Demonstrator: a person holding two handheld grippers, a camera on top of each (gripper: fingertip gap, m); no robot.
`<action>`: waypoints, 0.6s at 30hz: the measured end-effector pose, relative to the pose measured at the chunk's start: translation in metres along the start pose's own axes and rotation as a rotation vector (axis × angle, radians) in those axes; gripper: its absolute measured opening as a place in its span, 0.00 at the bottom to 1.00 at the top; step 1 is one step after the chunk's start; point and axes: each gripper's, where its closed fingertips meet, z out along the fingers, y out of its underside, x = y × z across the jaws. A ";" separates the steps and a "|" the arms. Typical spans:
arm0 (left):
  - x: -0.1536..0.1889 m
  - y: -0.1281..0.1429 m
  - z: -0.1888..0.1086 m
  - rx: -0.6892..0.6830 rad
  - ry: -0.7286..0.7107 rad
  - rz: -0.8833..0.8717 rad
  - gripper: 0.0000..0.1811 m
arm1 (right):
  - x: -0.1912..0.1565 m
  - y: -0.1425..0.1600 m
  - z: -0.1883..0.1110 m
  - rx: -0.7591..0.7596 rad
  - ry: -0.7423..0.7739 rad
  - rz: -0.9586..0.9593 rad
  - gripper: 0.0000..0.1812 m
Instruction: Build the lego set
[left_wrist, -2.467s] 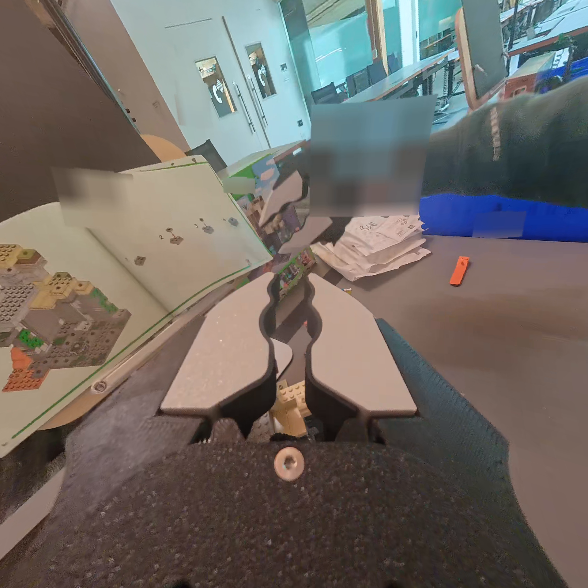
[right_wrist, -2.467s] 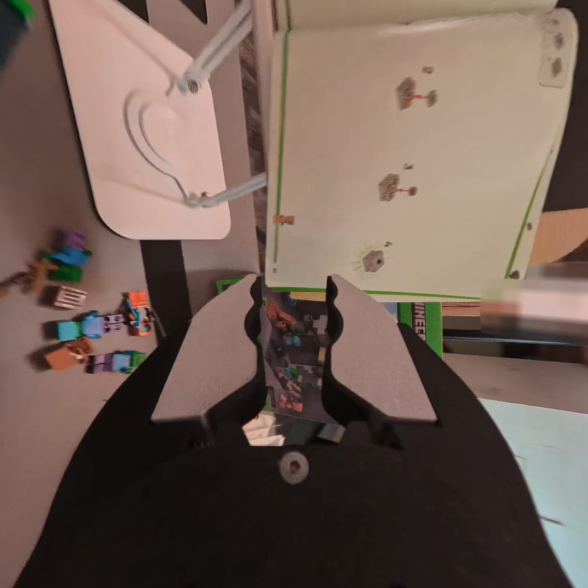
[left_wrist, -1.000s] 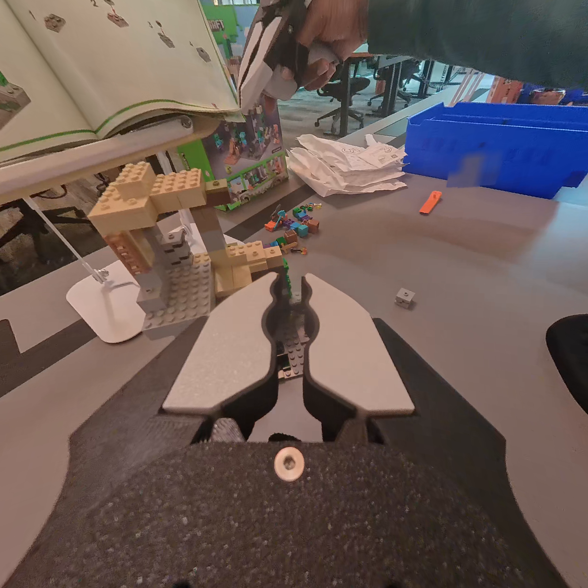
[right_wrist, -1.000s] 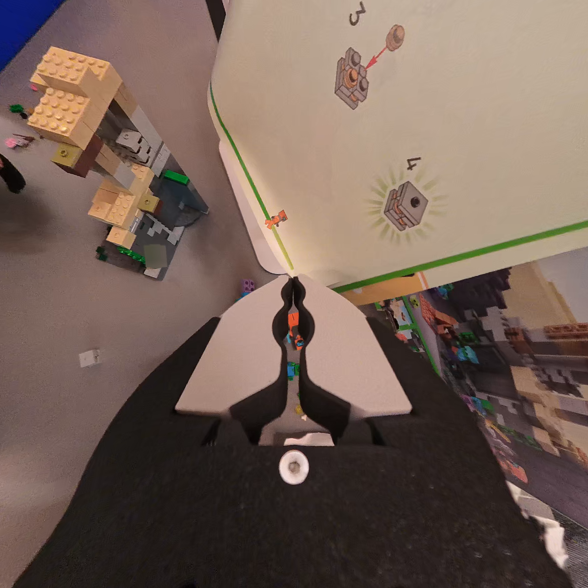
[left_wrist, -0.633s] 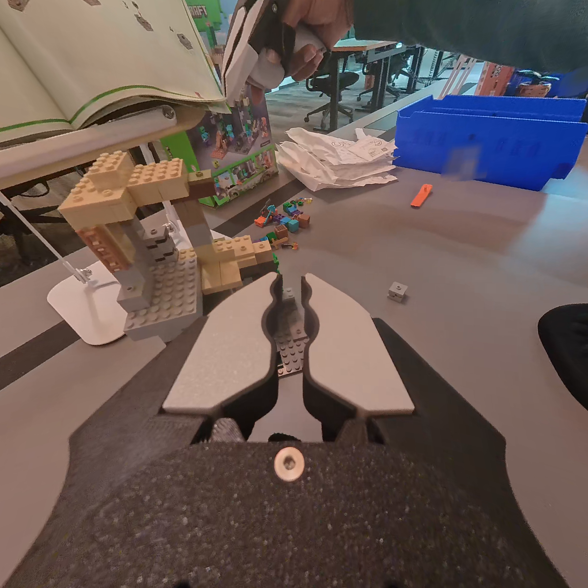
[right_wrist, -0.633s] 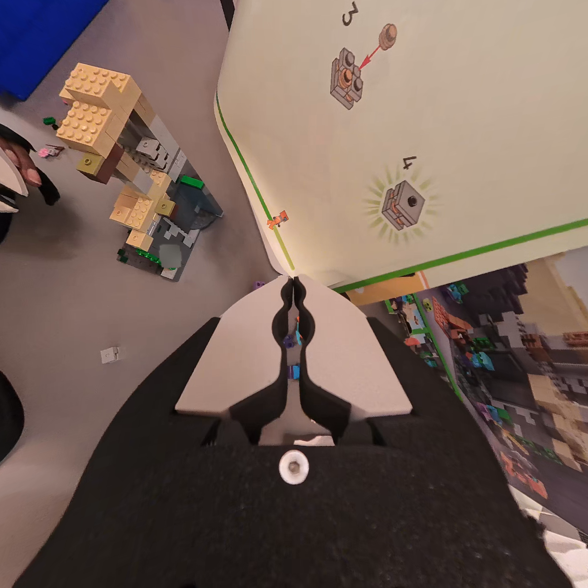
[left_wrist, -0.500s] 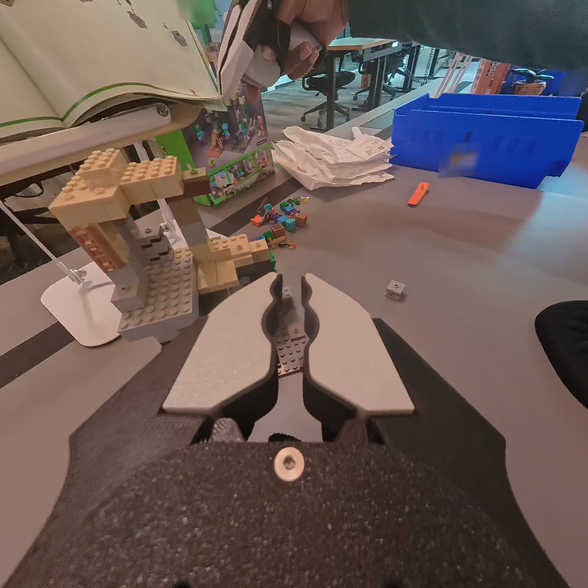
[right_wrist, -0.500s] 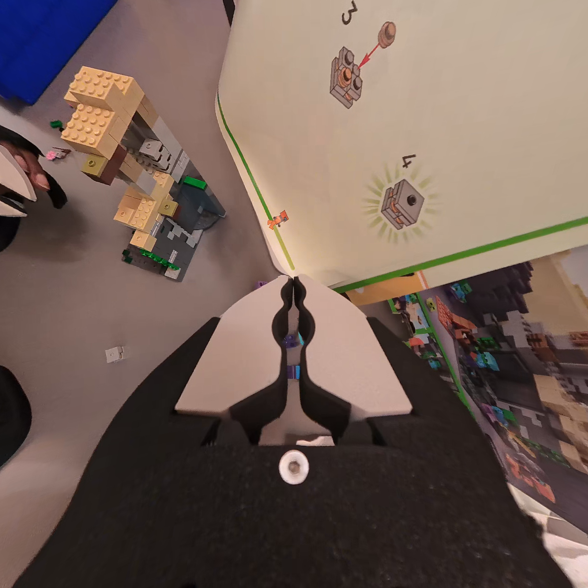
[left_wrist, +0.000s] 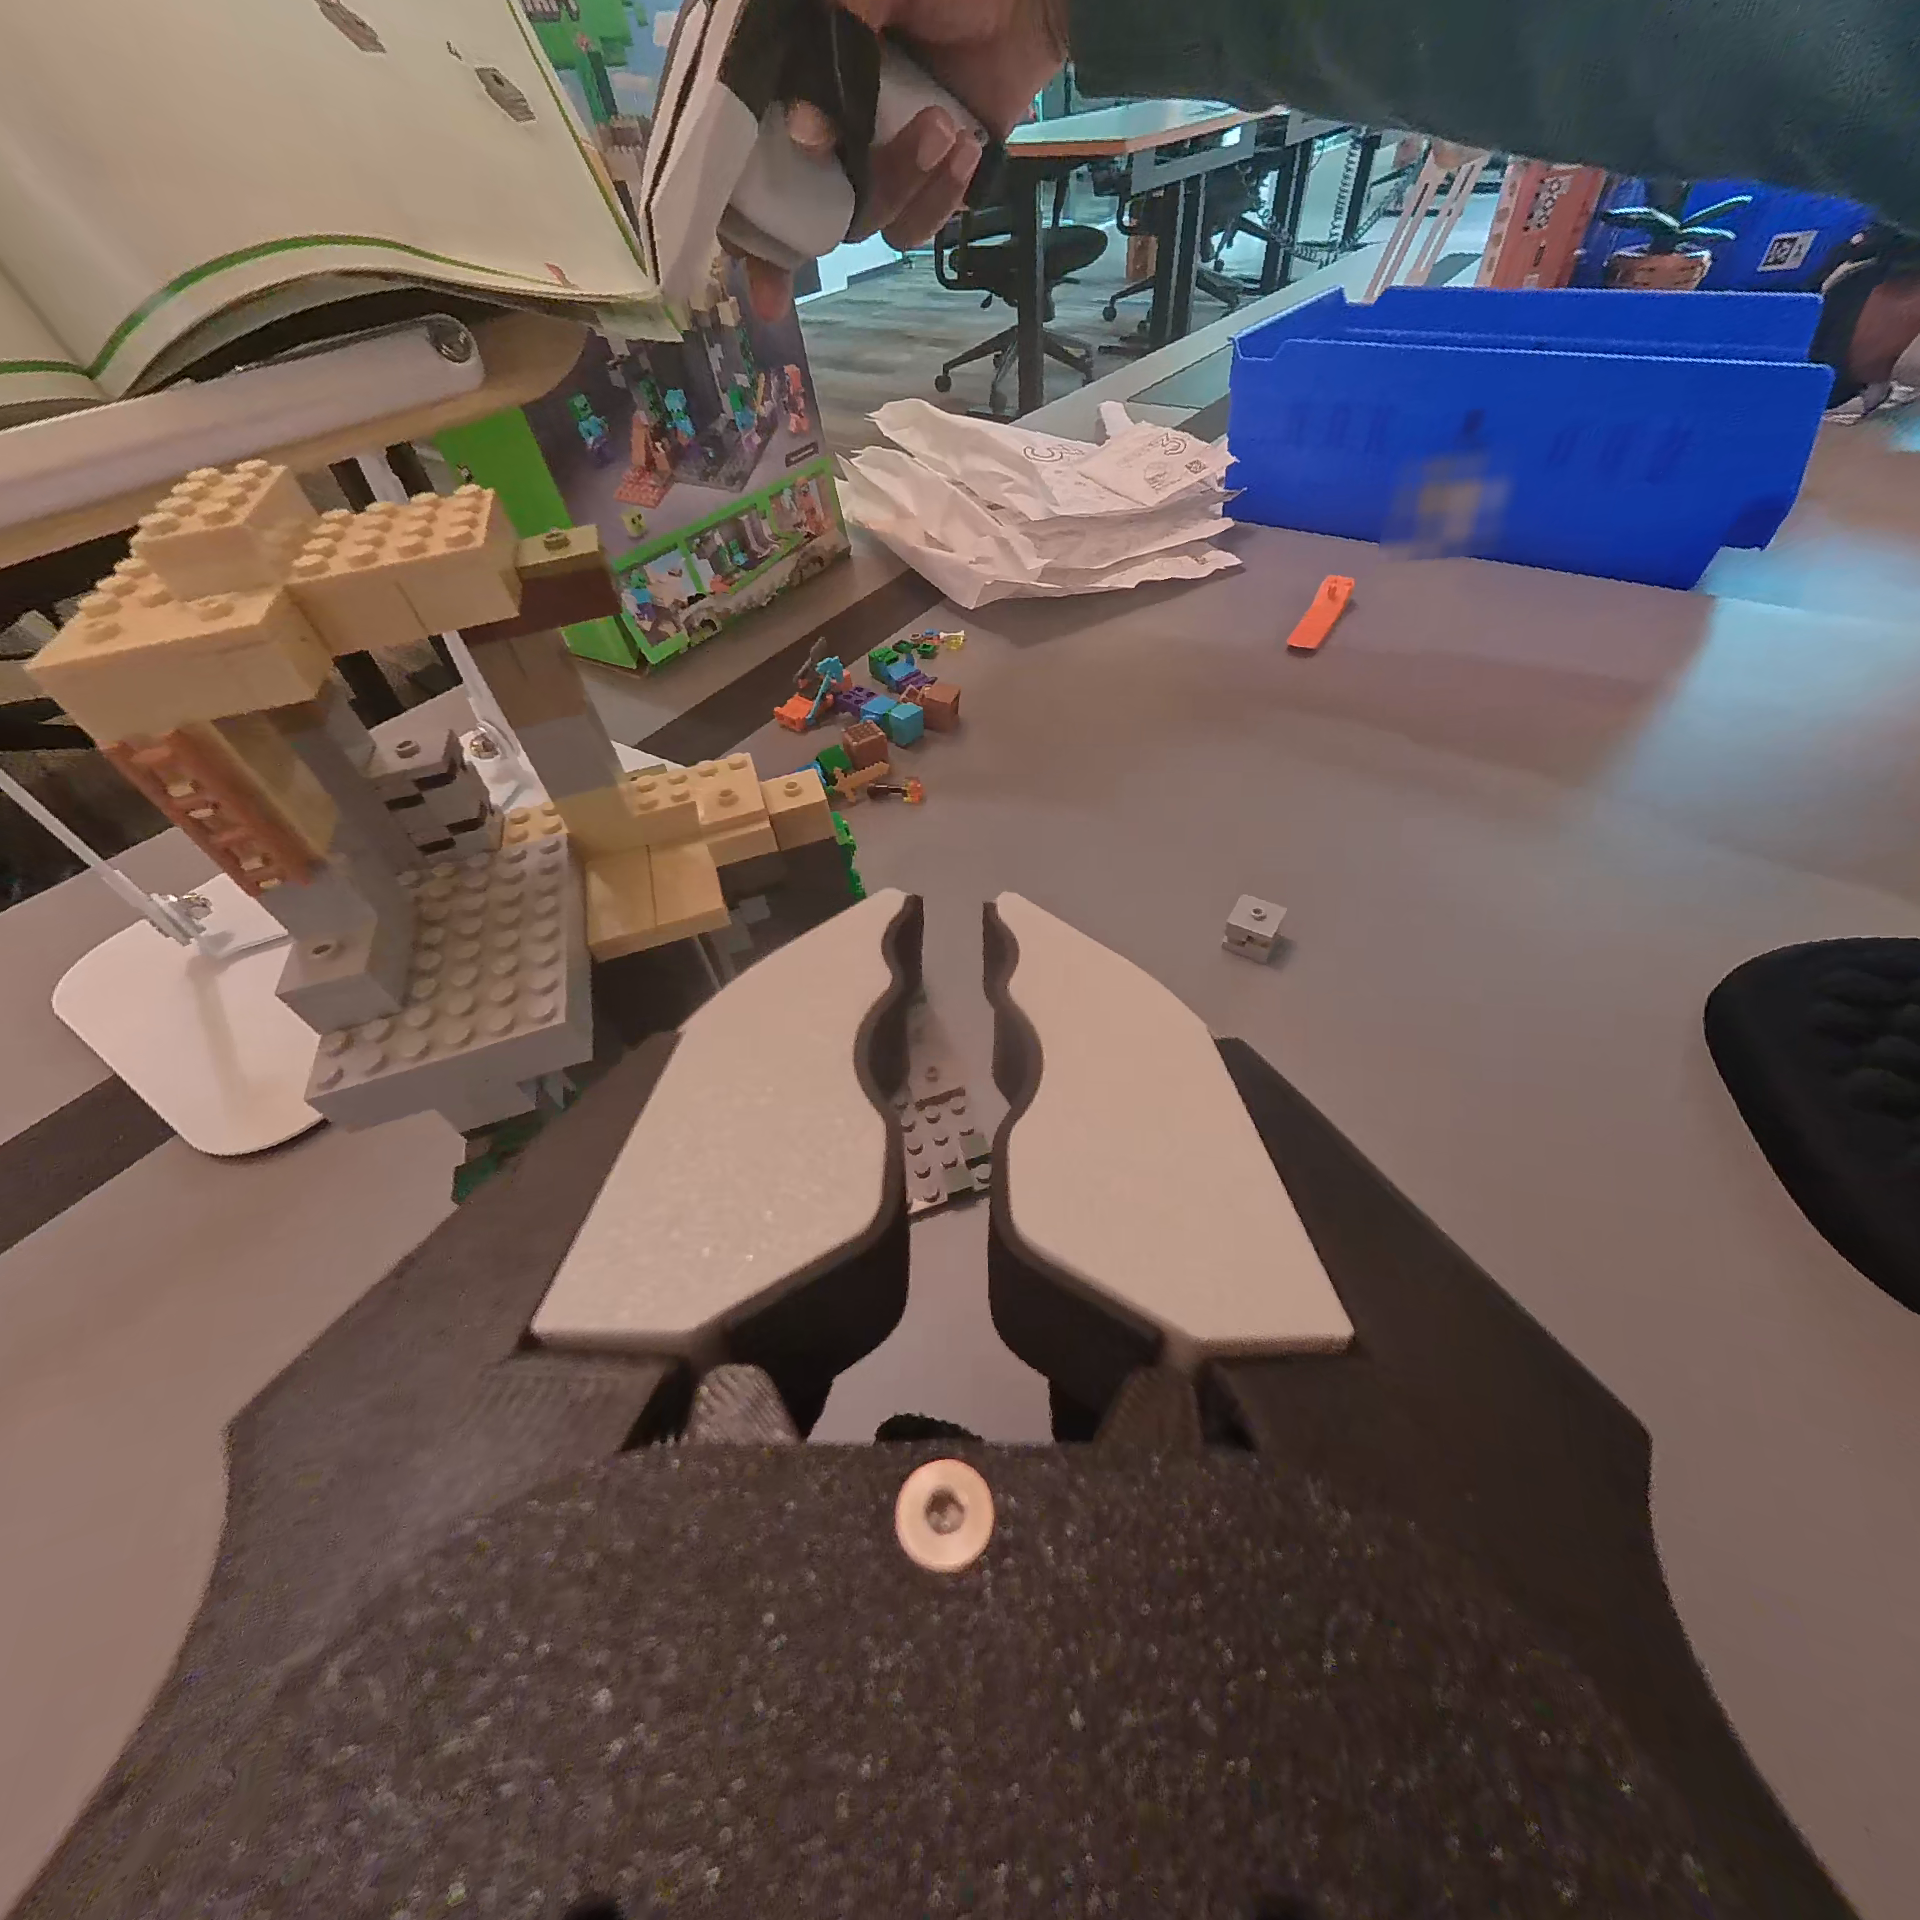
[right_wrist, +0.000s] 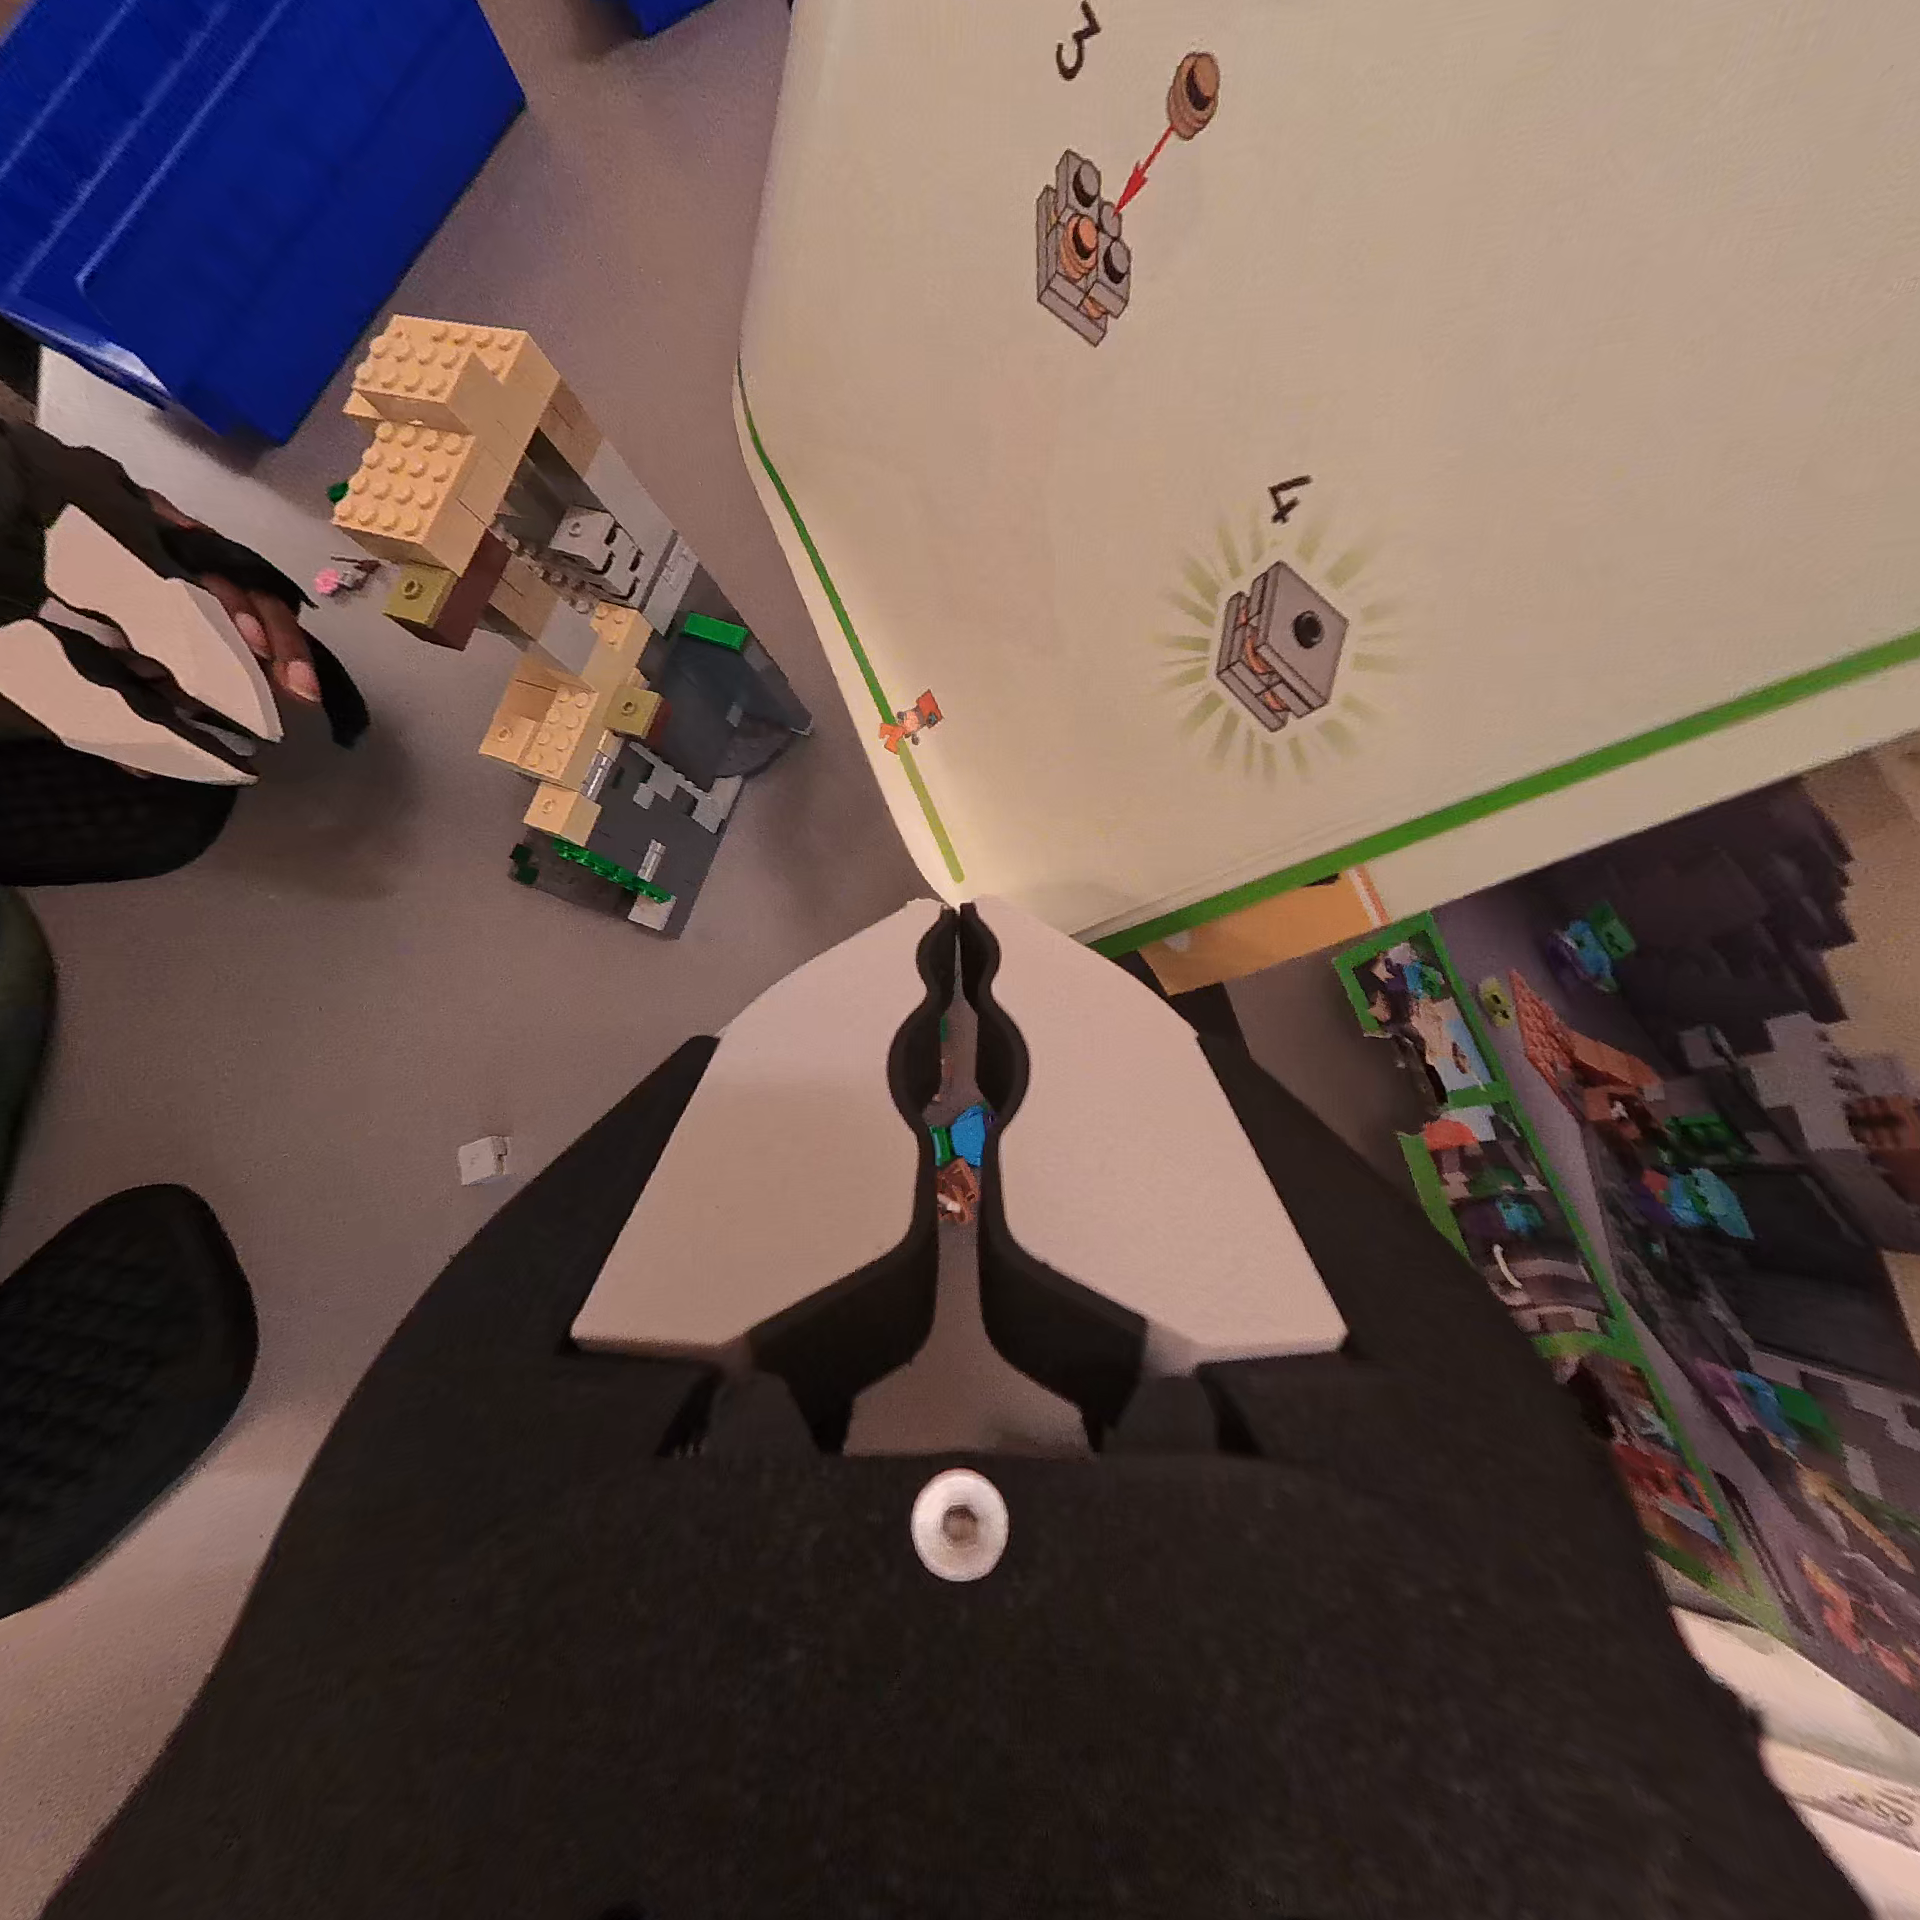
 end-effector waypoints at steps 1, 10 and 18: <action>0.001 0.000 0.000 0.000 0.003 0.000 0.06 | -0.001 0.000 0.000 0.002 -0.005 0.004 0.00; 0.006 0.001 0.001 -0.001 0.025 0.003 0.06 | -0.004 0.000 -0.001 -0.005 -0.021 0.017 0.00; 0.010 0.002 0.002 0.001 0.049 0.006 0.06 | -0.010 0.000 -0.004 -0.071 -0.029 0.006 0.00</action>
